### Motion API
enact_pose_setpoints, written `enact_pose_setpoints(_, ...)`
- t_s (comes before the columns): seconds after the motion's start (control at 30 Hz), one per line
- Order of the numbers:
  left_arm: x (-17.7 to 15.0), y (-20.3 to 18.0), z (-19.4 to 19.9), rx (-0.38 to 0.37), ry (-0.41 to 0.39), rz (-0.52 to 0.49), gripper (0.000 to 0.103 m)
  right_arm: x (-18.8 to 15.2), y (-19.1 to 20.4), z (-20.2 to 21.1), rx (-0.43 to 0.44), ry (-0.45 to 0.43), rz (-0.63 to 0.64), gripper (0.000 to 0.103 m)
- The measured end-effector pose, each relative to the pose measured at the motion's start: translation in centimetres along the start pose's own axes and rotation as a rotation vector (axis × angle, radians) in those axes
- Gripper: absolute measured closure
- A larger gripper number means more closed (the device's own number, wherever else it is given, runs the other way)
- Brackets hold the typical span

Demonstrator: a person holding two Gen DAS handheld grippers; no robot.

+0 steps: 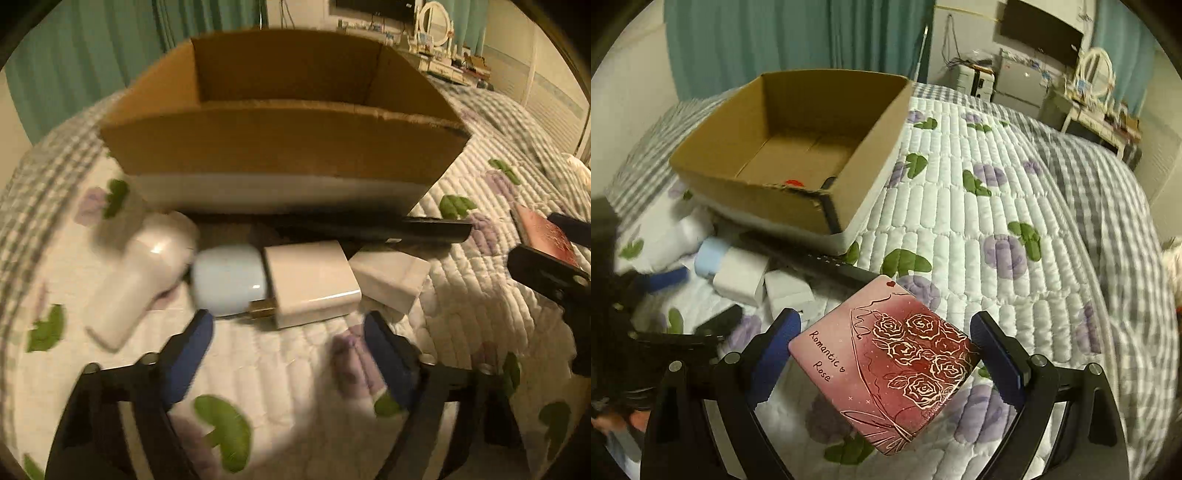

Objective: Organize rigid objects
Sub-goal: 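Grasp the pink card box with the right gripper while the left gripper grasps a white charger, then lower the white charger and pink card box into the box, open both grippers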

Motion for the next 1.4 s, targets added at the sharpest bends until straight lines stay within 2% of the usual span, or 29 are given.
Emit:
enact_pose_setpoints(0.13, 0.3, -0.7, -1.7, -0.024, 0.024, 0.024, 0.025, -0.6, 0.2, -0.7, 0.028, 0.008, -0.022, 0.009)
enact_pose_setpoints(0.2, 0.5, -1.0, -2.2, 0.0, 0.027, 0.016, 0.025, -0.5, -0.1, -1.1, 0.041, 0.009, -0.035, 0.009)
enact_pose_setpoints(0.23, 0.6, -1.1, -2.4, 0.006, 0.027, 0.015, 0.027, -0.5, -0.2, -1.1, 0.044, 0.009, -0.041, 0.009)
enact_pose_setpoints(0.27, 0.6, -0.9, -2.5, 0.022, 0.029, 0.02, 0.034, -0.6, -0.2, -1.2, 0.046, 0.011, -0.046, 0.009)
enact_pose_setpoints(0.37, 0.6, -0.5, -2.4, 0.015, 0.035, 0.036, 0.035, -0.7, -0.3, -1.1, 0.048, 0.008, -0.054, 0.009)
enact_pose_setpoints(0.83, -0.9, 0.9, 6.3, -0.053, -0.049, -0.023, 0.036, 0.6, 2.1, 2.5, 0.024, -0.074, 0.027, 0.009)
enact_pose_setpoints(0.97, 0.8, 2.1, 9.6, -0.056, -0.122, -0.009, 0.036, 2.1, 3.0, 4.1, 0.037, -0.105, 0.041, 0.009)
enact_pose_setpoints(1.17, 6.2, 3.5, 13.3, -0.049, -0.263, -0.012, 0.036, 6.7, 4.3, 6.6, 0.061, -0.192, 0.068, 0.009)
enact_pose_setpoints(1.3, 9.8, 3.6, 13.0, -0.018, -0.316, -0.025, 0.036, 10.2, 4.9, 6.8, 0.088, -0.24, 0.07, 0.009)
enact_pose_setpoints(1.4, 12.1, 3.8, 11.4, -0.001, -0.333, -0.039, 0.036, 12.4, 5.2, 6.0, 0.087, -0.264, 0.073, 0.009)
Point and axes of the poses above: each gripper's, at about its wrist camera, not at the fingertips, and z roughly against the way its jaws point, y to its left, x to its top, the point moved 1 cm from there along -z, roughly the way its jaws point, and after that the axes turned 12 degrees about -y, right-handed, at the moved point
